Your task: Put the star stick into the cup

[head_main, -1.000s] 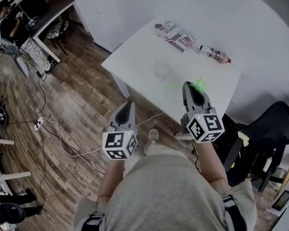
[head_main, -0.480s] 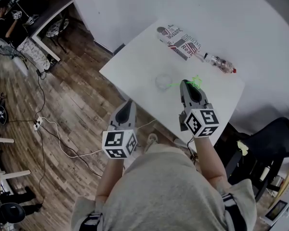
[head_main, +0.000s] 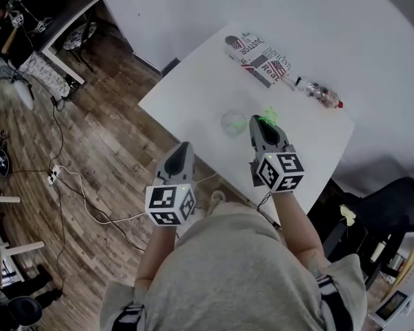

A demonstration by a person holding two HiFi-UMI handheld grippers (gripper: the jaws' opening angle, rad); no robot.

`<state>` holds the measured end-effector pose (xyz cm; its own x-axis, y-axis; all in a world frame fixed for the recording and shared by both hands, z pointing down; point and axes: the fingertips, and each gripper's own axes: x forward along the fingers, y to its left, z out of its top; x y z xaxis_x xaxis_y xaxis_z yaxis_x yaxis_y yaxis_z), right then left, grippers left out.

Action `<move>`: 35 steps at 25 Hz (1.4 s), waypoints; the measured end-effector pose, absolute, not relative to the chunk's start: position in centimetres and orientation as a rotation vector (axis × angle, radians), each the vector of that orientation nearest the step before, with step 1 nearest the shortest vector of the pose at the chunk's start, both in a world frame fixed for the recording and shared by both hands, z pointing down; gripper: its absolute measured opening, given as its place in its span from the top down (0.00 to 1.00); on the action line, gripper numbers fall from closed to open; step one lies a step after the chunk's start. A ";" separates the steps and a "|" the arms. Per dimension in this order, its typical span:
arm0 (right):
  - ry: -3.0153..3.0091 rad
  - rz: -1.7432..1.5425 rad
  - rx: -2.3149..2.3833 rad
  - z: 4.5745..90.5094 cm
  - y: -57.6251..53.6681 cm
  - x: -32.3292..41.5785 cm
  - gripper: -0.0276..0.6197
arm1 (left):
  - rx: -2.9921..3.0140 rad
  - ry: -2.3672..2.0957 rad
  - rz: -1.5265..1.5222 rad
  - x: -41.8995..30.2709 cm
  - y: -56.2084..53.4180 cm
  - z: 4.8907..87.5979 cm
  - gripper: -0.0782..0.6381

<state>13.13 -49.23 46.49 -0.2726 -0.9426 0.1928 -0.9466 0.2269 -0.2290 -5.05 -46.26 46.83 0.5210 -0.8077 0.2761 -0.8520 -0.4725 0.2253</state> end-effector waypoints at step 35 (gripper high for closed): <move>-2.322 0.622 1.918 53.3 -50.2 14.8 0.91 | 2.409 -1.363 0.216 -4.8 -46.1 48.5 0.87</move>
<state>14.84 -50.23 53.28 -0.2205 -0.9274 0.3021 -0.9542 0.1409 -0.2640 -4.80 -46.09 48.48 0.5218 -0.7963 0.3061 -0.8519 -0.4675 0.2360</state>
